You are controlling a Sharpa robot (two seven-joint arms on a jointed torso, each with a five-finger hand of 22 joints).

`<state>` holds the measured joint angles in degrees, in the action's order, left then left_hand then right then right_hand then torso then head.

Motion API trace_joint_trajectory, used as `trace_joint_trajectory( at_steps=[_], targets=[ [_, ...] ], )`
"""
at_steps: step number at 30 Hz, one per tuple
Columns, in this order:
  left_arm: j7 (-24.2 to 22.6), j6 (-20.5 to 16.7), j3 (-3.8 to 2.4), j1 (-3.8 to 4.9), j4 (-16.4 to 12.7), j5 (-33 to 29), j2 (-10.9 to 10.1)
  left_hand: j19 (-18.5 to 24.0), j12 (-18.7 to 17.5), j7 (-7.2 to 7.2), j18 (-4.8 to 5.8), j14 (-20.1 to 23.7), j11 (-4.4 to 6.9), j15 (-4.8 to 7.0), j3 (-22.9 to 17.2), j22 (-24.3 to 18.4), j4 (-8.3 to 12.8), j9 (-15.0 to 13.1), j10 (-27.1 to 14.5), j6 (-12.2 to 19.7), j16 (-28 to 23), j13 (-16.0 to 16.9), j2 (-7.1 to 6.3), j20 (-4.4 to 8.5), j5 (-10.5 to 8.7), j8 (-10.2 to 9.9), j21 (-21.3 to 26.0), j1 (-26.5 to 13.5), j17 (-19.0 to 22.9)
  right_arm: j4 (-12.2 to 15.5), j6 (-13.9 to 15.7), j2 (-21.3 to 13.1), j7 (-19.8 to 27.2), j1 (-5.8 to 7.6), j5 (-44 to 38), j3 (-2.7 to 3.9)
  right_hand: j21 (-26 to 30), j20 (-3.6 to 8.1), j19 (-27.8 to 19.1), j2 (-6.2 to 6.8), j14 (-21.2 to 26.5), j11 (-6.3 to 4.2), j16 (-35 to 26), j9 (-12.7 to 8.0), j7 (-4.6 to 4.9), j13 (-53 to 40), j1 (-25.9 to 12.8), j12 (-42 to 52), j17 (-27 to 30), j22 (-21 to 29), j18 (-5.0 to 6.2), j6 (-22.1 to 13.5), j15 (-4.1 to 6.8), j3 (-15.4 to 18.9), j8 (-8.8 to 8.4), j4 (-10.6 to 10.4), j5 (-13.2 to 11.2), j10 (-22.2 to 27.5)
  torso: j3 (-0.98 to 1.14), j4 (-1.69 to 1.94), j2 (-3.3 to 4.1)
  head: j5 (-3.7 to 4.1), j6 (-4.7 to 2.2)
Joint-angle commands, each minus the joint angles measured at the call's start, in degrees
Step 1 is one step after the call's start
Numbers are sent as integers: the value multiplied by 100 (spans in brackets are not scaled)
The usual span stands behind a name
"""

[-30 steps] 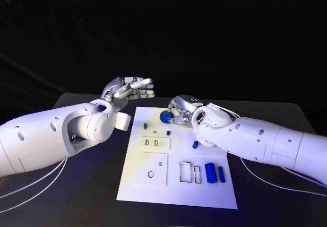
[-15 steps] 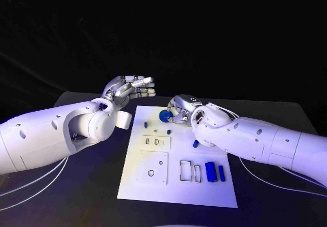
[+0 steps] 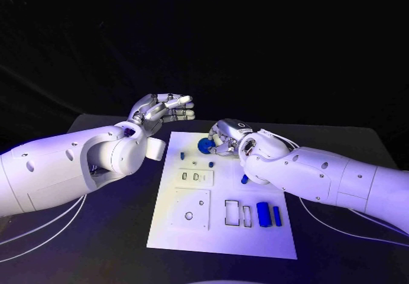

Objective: Assemble the parts on the task board

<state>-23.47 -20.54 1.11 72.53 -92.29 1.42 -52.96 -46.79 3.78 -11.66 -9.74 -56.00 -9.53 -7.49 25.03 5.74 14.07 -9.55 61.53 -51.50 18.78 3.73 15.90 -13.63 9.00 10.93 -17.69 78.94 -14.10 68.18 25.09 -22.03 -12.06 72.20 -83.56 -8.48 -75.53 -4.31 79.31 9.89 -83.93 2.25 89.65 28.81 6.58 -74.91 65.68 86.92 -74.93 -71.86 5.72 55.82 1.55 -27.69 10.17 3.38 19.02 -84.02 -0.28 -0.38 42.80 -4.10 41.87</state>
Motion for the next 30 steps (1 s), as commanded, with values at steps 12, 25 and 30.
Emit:
trace_joint_trajectory(
  at_steps=[12,25,30],
  targets=[
    [-33,78,-4,5,-1,-11,-3,-5,-7,-13,-72,25,-13,5,99,-8,32,-8,-47,43,-24,8,68,-25,-37,-13,32,-22,-12,-11,-128,-21,-14,-35,18,-24,24,-17,1,70,-605,-1,34,-12,27,-1073,-86,-20,-1498,23,-97,-39,10,-44,-11,-28,-34,-287,0,1,6,7,6],
    [-32,78,-4,5,6,-11,-15,-5,-9,-15,-72,26,-15,4,102,-10,39,-10,-53,47,-29,7,68,-25,-38,-15,32,-28,-19,80,-66,-59,-37,-35,3,-24,16,-19,8,76,-605,2,34,-15,30,-1079,-91,-16,-1500,10,-101,-47,7,-47,-17,-32,-40,-291,2,2,2,5,13],
    [-31,78,-3,5,10,-11,-22,-5,-9,-15,-72,26,-15,4,102,-10,39,-10,-53,47,-29,7,68,-25,-38,-15,32,-28,-19,85,-35,-78,-56,-35,-4,-24,15,-20,9,78,-605,3,34,-15,31,-1082,-95,-14,-1501,8,-101,-47,5,-51,-19,-37,-49,-293,1,-2,-1,7,8]
  ],
)
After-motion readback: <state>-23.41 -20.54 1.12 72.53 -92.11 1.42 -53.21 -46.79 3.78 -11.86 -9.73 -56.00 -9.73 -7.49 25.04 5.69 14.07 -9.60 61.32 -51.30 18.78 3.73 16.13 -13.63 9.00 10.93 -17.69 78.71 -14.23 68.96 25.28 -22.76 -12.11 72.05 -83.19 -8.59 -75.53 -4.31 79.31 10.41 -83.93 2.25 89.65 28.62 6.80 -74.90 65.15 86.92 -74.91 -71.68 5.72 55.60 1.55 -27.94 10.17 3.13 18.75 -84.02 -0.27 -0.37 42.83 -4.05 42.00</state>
